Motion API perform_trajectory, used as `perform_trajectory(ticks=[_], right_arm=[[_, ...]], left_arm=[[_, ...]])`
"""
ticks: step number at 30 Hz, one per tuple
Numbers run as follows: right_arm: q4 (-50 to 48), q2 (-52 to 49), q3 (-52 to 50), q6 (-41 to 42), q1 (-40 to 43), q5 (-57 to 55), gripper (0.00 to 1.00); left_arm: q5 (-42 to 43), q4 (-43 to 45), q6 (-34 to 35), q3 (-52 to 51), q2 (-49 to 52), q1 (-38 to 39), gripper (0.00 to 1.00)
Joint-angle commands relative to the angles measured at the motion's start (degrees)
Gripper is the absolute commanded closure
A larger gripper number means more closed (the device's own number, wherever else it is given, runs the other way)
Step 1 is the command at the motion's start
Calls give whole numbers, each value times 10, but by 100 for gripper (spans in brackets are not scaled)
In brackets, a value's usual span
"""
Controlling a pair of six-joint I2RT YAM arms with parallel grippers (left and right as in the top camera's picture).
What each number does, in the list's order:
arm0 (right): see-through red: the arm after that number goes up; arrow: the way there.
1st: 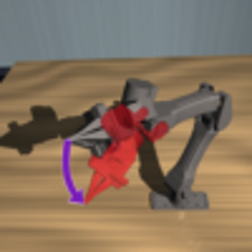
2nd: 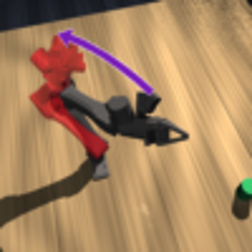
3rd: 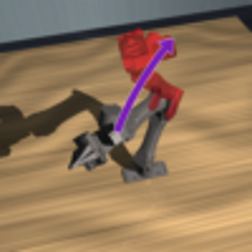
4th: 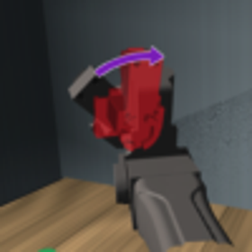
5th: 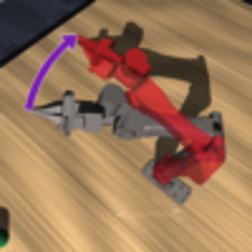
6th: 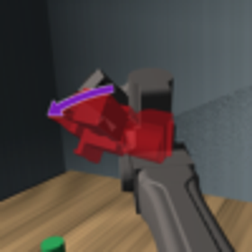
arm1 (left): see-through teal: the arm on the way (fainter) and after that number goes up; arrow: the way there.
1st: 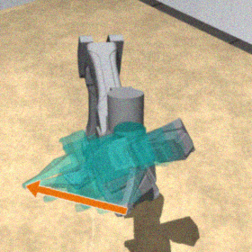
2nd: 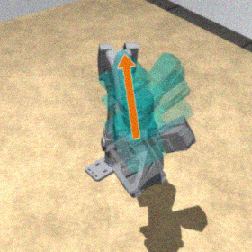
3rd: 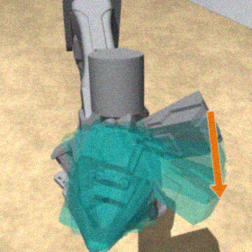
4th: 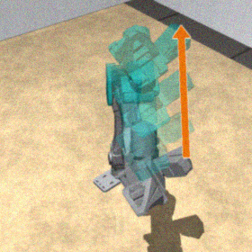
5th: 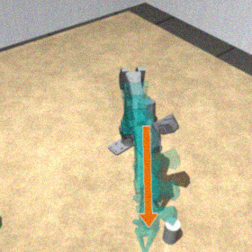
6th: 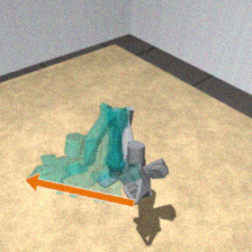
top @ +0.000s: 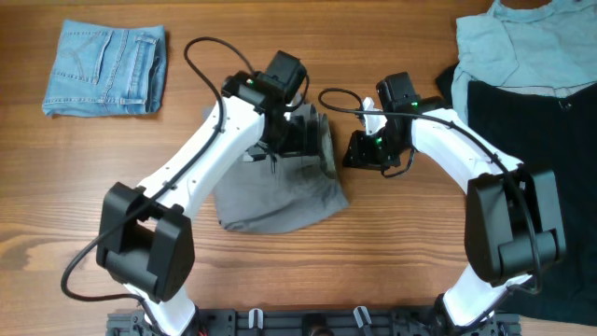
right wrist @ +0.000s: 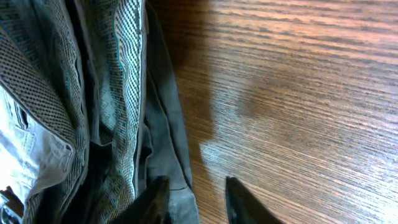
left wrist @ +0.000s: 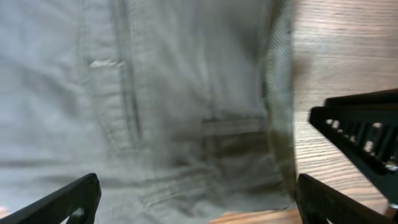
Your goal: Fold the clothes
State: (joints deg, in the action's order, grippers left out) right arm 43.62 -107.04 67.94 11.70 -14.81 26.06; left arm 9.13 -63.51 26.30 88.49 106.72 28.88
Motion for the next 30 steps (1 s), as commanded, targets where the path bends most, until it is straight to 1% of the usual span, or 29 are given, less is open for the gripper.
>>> perform_trajectory(ticks=[1, 3, 5, 6, 8, 9, 10, 11, 12, 14, 16, 18, 19, 20, 22, 23, 24, 25, 28, 30], right_arm=[[3, -11, 0, 0, 3, -24, 61], [17, -4, 10, -6, 9, -21, 66], [28, 12, 21, -21, 10, -21, 66], [34, 27, 27, -39, 10, -13, 66], [43, 71, 42, -104, 7, 36, 66], [47, 90, 47, -119, 3, 52, 68], [50, 108, 51, -119, -3, 55, 73], [50, 124, 52, -119, -10, 55, 74], [50, 134, 52, -127, -16, 55, 73], [53, 146, 52, -169, -40, 55, 74], [47, 139, 47, -183, -65, 55, 81], [39, 128, 39, -188, -87, 54, 83], [37, 117, 35, -188, -102, 45, 83], [38, 103, 33, -187, -112, 32, 83], [38, 73, 33, -172, -123, 3, 83], [38, 56, 33, -164, -125, -11, 83], [40, 38, 33, -150, -125, -24, 83], [40, 18, 33, -137, -123, -37, 83], [41, -49, 33, -120, -116, -73, 86], [46, -80, 33, -94, -108, -83, 89]], left_arm=[[2, -46, -5, 30, -35, -49, 0], [2, -72, -37, 30, -53, -78, 0], [2, -92, -53, 30, -60, -101, 0], [2, -101, -58, 30, -61, -109, 0], [2, -134, -67, 27, -61, -135, 0], [2, -148, -67, 20, -61, -143, 0], [2, -161, -66, 14, -61, -150, 0], [2, -168, -66, 7, -61, -155, 3], [2, -169, -67, -1, -61, -157, 3], [3, -156, -74, -28, -61, -162, 0], [5, -138, -77, -56, -61, -163, 0], [5, -116, -77, -85, -61, -163, 0], [5, -104, -76, -101, -61, -163, 3], [5, -91, -74, -116, -61, -163, 12], [5, -66, -61, -144, -61, -163, 34], [5, -55, -59, -157, -61, -163, 50], [5, -44, -59, -169, -61, -163, 58], [5, -33, -59, -181, -61, -163, 63], [5, -5, -59, -209, -61, -163, 67], [5, 3, -59, -217, -61, -163, 67]])
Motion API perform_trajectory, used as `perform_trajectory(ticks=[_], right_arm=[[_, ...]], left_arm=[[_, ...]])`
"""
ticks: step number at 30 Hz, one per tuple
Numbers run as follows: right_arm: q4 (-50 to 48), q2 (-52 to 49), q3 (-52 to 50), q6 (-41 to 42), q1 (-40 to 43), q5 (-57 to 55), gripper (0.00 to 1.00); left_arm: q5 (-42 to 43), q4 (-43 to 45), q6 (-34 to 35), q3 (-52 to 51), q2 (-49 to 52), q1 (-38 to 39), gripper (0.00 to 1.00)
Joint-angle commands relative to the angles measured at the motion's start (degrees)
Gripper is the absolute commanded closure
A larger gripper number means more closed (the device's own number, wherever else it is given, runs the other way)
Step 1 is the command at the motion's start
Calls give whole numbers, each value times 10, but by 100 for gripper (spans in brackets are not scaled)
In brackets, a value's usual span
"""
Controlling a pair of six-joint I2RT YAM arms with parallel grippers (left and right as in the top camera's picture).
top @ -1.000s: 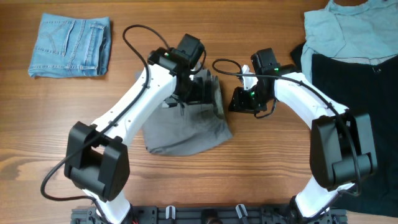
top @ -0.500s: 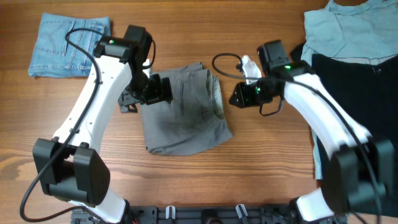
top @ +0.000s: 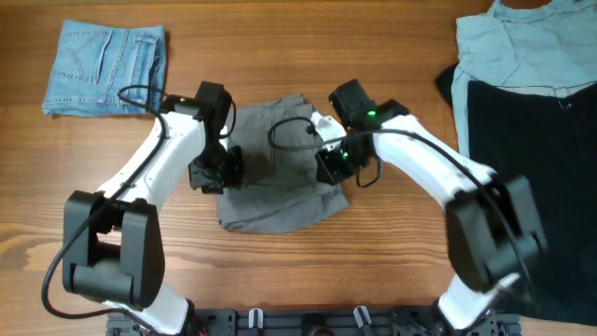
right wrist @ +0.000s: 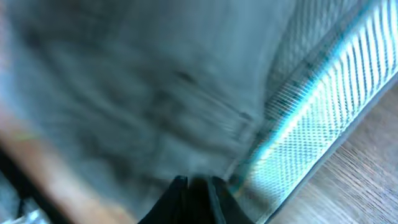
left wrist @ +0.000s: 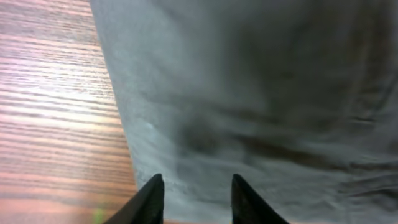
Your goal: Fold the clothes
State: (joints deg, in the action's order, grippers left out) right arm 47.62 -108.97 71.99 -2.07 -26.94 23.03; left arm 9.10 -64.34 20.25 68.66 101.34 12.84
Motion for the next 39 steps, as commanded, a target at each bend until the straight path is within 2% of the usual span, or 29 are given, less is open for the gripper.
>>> perform_trajectory(ticks=[1, 4, 6, 7, 9, 13, 18, 23, 28, 30, 32, 34, 35, 39], right_arm=[[12, -73, -8, 58, 18, -56, 89], [43, -82, -7, 117, 39, -86, 91], [50, -65, -7, 111, 49, -77, 91], [54, -54, -4, 110, 50, -75, 91], [60, -22, 4, 92, 50, -72, 91], [47, 66, 27, 3, 50, -5, 87], [-48, 138, 29, -9, 50, 22, 88], [-137, 98, 19, -7, 43, 92, 87], [-141, 19, 18, 48, 40, 90, 87], [-141, -10, 18, 100, 47, 90, 88], [-137, -31, 18, 148, 57, 90, 87], [-127, -53, 18, 205, 71, 91, 87], [-124, -60, 18, 219, 76, 93, 87], [-110, -79, 18, 247, 104, 96, 89]], left_arm=[[5, 12, 1, -21, -7, -3, 67], [5, 12, -2, -21, -7, -3, 63], [5, 18, -2, -21, -7, -3, 51], [5, 23, -1, -21, -7, -3, 51], [5, 34, -1, -21, -7, -3, 54], [5, 42, -1, -21, -7, -3, 67], [5, 44, -1, -21, -7, -3, 74], [5, 49, -1, -21, -7, -3, 75], [5, 48, -1, -21, -7, -3, 74], [5, 49, -1, -21, -7, -3, 71], [5, 49, -1, -21, -7, -3, 60], [5, 49, -1, -21, -7, -3, 43], [5, 49, -1, -21, -7, -3, 39], [5, 48, -1, -21, -7, -3, 34]])
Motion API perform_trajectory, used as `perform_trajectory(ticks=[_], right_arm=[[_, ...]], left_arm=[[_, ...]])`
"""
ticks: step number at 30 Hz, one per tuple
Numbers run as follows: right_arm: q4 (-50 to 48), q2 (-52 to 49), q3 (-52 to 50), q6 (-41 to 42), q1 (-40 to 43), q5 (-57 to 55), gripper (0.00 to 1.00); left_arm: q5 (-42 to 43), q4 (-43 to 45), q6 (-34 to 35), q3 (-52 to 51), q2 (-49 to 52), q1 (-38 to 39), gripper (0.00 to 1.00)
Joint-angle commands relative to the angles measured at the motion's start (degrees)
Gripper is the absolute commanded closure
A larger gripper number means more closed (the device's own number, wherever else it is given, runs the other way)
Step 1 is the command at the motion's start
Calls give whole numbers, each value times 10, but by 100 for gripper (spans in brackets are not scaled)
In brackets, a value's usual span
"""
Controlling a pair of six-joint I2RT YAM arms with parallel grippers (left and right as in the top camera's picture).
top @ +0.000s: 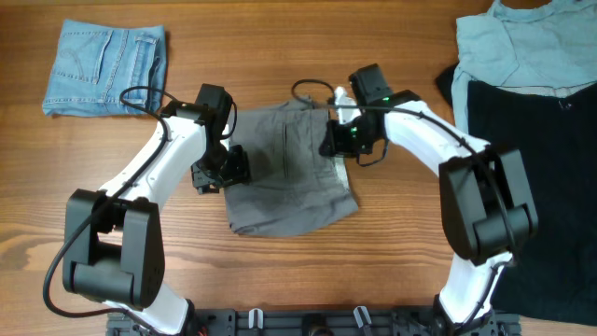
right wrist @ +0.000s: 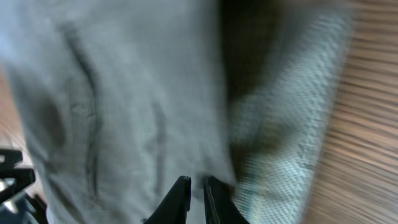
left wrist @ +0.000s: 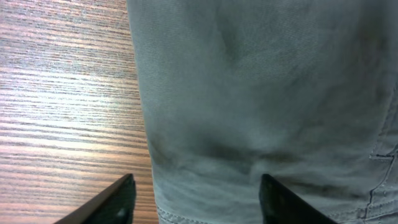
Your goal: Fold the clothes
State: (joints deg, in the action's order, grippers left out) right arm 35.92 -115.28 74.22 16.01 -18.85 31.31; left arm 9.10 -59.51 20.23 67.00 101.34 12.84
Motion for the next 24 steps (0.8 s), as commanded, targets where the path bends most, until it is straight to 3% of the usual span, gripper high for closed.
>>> perform_trajectory(ticks=[1, 5, 7, 9, 17, 24], right_arm=[[10, -16, -5, 68, 29, 12, 89], [18, -12, -4, 87, 49, 16, 90], [27, -3, -4, 78, 57, 22, 90], [35, 11, -4, 47, 58, 22, 90], [65, 135, -4, -40, 58, -33, 89], [68, 233, -4, -44, 58, -58, 86]], left_arm=[[5, 0, -1, -4, -7, -3, 34], [5, 0, -1, -4, -7, -3, 33], [5, 1, -1, -4, -7, -3, 59], [10, 7, -1, -4, -7, -2, 94], [59, 15, 18, -33, -7, 25, 96], [57, 107, 170, -176, -7, 27, 96]])
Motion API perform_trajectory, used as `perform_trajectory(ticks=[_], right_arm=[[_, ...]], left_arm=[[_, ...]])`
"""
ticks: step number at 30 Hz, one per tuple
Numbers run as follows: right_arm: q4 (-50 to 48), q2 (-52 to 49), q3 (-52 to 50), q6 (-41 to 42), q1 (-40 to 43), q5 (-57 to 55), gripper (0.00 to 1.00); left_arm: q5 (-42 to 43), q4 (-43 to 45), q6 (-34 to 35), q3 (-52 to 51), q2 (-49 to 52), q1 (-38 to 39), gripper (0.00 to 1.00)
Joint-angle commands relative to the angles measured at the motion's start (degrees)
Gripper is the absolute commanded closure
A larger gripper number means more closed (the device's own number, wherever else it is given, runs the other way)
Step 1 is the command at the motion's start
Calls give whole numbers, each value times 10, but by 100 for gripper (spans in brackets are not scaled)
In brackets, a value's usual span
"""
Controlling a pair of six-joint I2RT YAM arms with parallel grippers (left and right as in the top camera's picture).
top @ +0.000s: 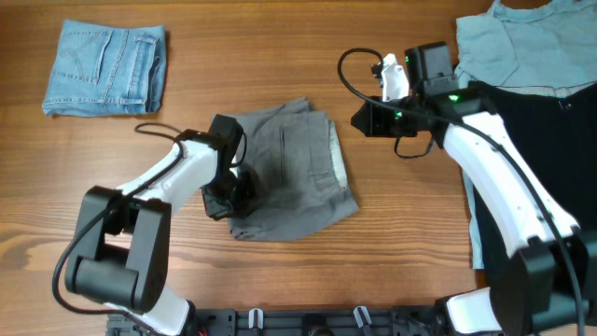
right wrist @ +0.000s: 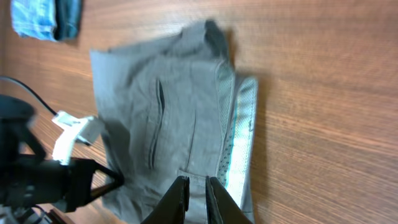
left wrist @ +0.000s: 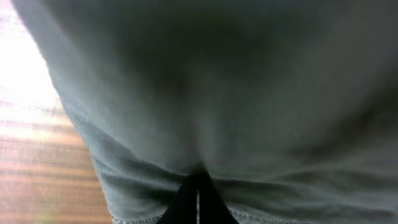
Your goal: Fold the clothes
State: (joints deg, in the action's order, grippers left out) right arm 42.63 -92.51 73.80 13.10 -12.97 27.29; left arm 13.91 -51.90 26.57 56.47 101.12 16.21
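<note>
Grey shorts (top: 284, 173) lie folded in the middle of the wooden table (top: 392, 243), their pale patterned waistband lining (top: 338, 161) showing along the right edge. My left gripper (top: 224, 194) sits at the shorts' lower left edge. The left wrist view shows its fingertips (left wrist: 198, 186) shut together with grey cloth (left wrist: 217, 81) puckered around them. My right gripper (top: 360, 119) hangs above bare wood up and to the right of the shorts. It is shut (right wrist: 197, 196) with nothing in it, and the shorts (right wrist: 168, 118) lie below it.
Folded blue jeans (top: 104, 67) rest at the back left. A light blue shirt (top: 522, 47) and a black garment (top: 532, 140) lie spread at the right side. Cables loop over both arms near the shorts.
My right gripper left the shorts' waistband edge and now hangs up and to the right, off the cloth. My left gripper, open at the left edge, is now shut at the lower left edge.
First both grippers were at the shorts' upper right, the left one open. Then the left stood at the left edge and the right on the right side. Later the left was open there and the right on the waistband. Now only the left touches the shorts.
</note>
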Motion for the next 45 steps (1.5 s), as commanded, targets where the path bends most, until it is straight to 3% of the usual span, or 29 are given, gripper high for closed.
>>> perform_trajectory(ticks=[1, 6, 13, 17, 22, 26, 30, 34, 41, 45], right_arm=[[1, 12, 0, -11, -2, -17, 85], [1, 10, 0, -14, -9, -18, 84], [-27, 7, -1, -76, -27, -20, 81], [-76, -10, -3, -83, -40, -20, 80], [-123, -59, -3, -78, -77, -18, 80], [-144, -145, -3, 29, -94, -8, 86], [-183, -234, -3, 76, -92, 74, 87], [-168, -285, -3, 139, -81, 73, 91], [-12, -284, -3, 231, -60, -13, 95], [18, -279, -3, 229, -60, -5, 95]], left_arm=[[8, 72, 131, -106, -5, -33, 96], [-2, 162, 129, -99, -5, -108, 96], [-39, 222, -17, 5, -5, -177, 96], [-70, 153, -39, 103, -5, -178, 92], [-69, -3, -39, 216, -6, -178, 63], [-43, -161, -39, 283, -7, -178, 59], [-10, -219, -39, 283, -10, -171, 60], [-17, -216, -33, 254, -10, -148, 60], [-17, -142, 12, 134, -10, -106, 69], [-19, -58, 48, 47, -10, -96, 73]])
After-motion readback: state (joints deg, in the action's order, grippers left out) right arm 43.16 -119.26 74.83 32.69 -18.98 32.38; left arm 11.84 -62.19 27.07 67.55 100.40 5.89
